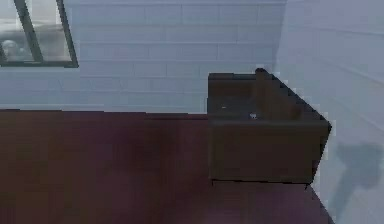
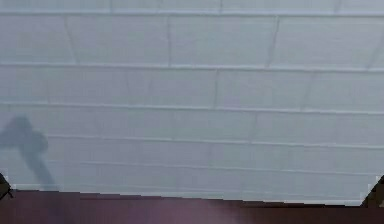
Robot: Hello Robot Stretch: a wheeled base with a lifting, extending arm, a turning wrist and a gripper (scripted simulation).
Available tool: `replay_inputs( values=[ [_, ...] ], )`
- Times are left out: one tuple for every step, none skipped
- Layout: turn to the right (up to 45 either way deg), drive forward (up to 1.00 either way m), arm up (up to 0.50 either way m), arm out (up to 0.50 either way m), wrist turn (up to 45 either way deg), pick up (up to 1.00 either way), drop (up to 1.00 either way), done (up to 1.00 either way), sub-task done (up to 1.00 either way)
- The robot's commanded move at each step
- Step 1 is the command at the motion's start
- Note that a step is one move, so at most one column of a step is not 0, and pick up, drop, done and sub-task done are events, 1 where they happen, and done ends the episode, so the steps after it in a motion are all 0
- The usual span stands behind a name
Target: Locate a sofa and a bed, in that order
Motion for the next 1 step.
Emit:
replay_inputs(
  values=[
    [0.0, 0.65, 0.0, 0.0, 0.0, 0.0, 0.0, 0.0, 0.0]
  ],
)
